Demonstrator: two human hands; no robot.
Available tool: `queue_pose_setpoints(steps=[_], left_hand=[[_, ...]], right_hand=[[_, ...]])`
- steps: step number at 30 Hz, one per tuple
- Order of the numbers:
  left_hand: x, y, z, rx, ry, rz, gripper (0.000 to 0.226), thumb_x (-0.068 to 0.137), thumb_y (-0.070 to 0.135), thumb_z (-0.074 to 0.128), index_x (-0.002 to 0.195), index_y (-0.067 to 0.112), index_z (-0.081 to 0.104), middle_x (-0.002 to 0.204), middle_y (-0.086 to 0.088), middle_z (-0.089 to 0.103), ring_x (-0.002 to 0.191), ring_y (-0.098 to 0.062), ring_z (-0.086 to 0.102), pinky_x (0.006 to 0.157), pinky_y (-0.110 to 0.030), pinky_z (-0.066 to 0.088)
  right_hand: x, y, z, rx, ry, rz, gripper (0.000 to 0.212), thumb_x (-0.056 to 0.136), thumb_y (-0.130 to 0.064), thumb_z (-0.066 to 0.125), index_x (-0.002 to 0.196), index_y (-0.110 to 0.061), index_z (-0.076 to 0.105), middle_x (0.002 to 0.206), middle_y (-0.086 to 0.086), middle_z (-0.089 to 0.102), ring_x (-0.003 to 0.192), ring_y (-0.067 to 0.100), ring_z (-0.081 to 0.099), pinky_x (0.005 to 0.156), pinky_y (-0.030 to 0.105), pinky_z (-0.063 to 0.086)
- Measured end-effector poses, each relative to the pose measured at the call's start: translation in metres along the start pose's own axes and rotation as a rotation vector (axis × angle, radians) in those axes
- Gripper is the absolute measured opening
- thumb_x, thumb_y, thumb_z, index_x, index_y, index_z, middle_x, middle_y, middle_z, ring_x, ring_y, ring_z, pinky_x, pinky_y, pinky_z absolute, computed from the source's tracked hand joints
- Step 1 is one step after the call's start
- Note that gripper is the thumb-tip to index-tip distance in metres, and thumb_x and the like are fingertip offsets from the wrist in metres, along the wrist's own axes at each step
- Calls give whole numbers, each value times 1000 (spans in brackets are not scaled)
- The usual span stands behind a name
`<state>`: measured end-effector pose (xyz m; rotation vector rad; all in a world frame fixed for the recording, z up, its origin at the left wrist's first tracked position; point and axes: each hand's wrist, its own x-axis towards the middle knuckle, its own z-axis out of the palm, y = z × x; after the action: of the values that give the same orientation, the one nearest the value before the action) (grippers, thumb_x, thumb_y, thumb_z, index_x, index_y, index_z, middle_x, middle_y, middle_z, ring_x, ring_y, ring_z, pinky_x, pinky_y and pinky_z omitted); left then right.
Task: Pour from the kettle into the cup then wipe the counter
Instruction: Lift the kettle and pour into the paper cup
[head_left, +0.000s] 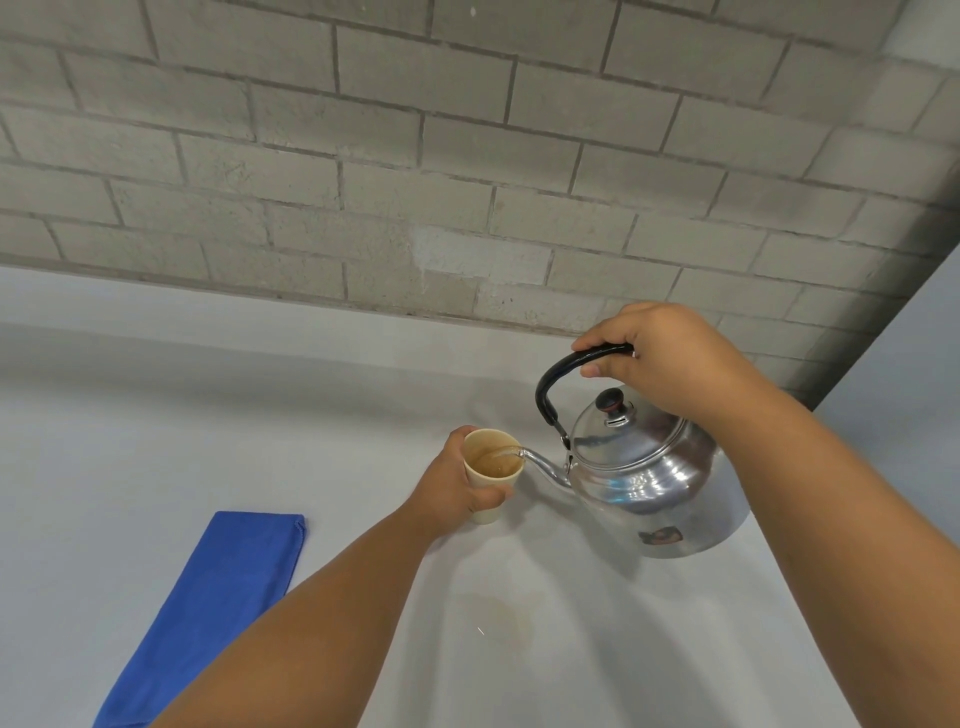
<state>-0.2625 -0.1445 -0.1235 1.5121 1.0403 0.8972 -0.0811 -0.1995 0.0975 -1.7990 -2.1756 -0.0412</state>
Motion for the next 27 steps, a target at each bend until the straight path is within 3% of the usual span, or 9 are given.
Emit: queue_pose_setpoints(steps=[5,8,13,16,18,20,23,25,27], left_hand=[[-1,0,-1,0,1,8,66,56,25,84,99,50,42,100,15,59,80,13,59,60,-1,43],[-2,0,-2,-1,-1,9,67,57,23,85,100,51,41,100,15,58,83,5,60,59,-1,44],[-4,2,-5,13,-12,3,71,57,26,87,103,51,39,104,17,56,94,-4,57,63,-5,45],[-6,8,-11,101,-43,-28,105,49,39,89,134,35,27,121,9,50,112,-14,49,87,-20,40],[-7,20,-18,173,-9,-29,123,44,49,86,142,30,15,134,3,43,122,-17,42,96,-30,34],[-8,43,-22,235,73,31,118,48,57,82,142,30,16,140,1,39,127,-20,39,98,-34,35],[-4,92,-14,335,169,224,91,64,60,70,138,27,29,137,2,44,125,-17,41,94,-31,35],[0,127,1,377,97,369,74,71,59,64,133,28,38,132,5,49,120,-13,43,93,-29,35],[3,157,21,412,-86,399,68,72,57,64,130,29,43,128,7,53,113,-8,47,89,-27,37]], right_hand=[[-2,5,3,3,17,14,27,80,-28,69,107,-31,69,101,-1,64,86,11,52,77,23,40],[-6,9,4,27,22,27,27,79,-28,70,106,-31,69,95,-3,63,86,11,51,78,24,40],[-18,20,4,147,67,74,28,76,-26,72,103,-32,69,81,-20,55,79,2,53,70,14,37],[-26,29,3,224,92,138,32,74,-28,74,105,-33,68,95,-15,62,89,5,57,80,19,40],[-32,35,1,242,122,179,31,73,-30,75,103,-32,68,96,-11,64,88,8,58,79,21,42],[-37,38,0,258,151,206,27,73,-29,76,99,-31,69,90,-12,63,82,5,57,71,17,41],[-46,42,-1,288,188,236,20,73,-27,76,90,-32,68,81,-17,61,77,1,56,66,15,40],[-51,45,-2,300,227,248,17,73,-26,75,86,-34,66,78,-18,61,75,2,56,64,16,41],[-54,50,-1,304,257,260,15,74,-23,75,87,-30,67,77,-13,62,73,4,56,63,17,41]])
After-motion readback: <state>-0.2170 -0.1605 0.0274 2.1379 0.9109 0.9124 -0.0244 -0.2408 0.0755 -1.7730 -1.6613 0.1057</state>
